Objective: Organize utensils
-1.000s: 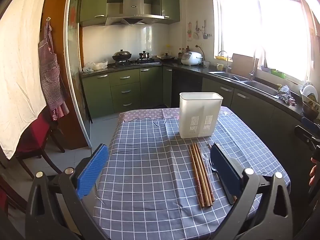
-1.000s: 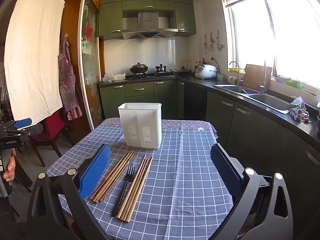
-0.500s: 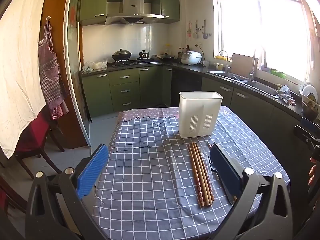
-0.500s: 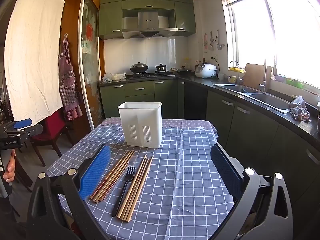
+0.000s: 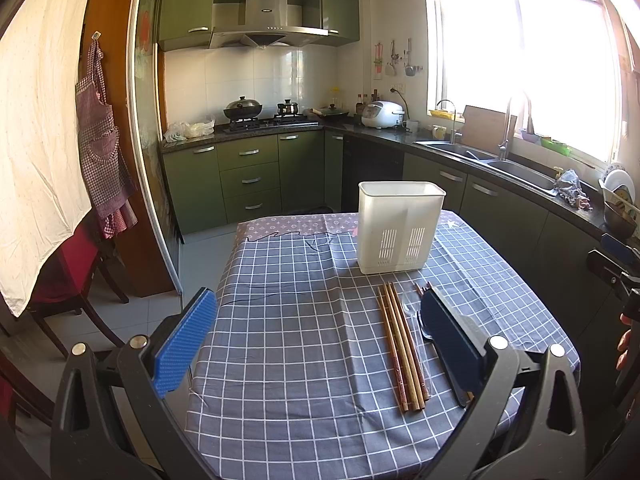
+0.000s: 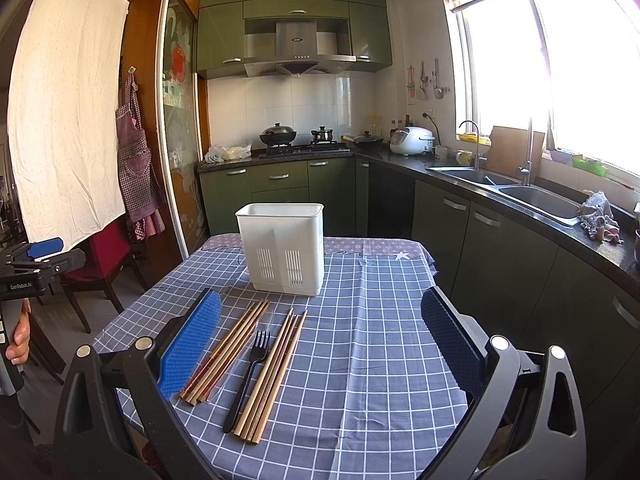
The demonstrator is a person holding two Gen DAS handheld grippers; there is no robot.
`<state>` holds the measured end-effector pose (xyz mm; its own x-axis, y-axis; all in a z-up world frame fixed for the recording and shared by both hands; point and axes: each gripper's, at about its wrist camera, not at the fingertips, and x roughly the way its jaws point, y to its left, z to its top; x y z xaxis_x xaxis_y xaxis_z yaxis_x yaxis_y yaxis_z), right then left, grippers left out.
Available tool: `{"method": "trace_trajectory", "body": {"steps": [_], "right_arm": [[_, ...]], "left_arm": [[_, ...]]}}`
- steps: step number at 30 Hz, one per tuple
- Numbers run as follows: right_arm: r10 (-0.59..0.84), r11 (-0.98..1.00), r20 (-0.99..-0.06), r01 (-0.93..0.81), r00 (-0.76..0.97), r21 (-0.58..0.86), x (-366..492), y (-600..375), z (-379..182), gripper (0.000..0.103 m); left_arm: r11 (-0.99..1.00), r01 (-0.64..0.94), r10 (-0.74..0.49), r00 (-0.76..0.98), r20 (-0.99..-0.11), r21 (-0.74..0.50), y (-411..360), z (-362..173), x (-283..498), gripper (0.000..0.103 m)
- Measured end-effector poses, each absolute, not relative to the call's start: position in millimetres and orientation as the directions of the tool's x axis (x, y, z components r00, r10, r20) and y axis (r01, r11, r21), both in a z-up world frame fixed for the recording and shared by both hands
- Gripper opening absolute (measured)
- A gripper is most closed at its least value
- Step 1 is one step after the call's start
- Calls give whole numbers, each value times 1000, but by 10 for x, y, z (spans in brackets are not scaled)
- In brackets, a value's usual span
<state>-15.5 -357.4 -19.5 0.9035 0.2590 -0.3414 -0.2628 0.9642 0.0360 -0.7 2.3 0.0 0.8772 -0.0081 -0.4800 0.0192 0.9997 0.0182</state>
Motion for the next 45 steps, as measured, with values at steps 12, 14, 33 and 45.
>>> {"method": "trace_trajectory", "body": {"steps": [12, 14, 33, 45], "right_arm": [[260, 964, -343, -263, 903, 37, -124, -3537, -268, 99], [260, 964, -343, -263, 903, 38, -125, -3540, -264, 99], [260, 964, -346, -263, 902, 39, -108, -3522, -283, 99], [259, 964, -346, -262, 902, 38, -111, -3528, -274, 99]], "left_arm": [[1000, 21, -10, 876, -482, 16, 30, -1, -6, 97], [1000, 21, -12, 876, -482, 14, 34, -1, -5, 97], [1000, 21, -10, 876, -483, 16, 30, -5, -8, 97], [1000, 20, -10, 876, -483, 15, 37, -3, -6, 97]]}}
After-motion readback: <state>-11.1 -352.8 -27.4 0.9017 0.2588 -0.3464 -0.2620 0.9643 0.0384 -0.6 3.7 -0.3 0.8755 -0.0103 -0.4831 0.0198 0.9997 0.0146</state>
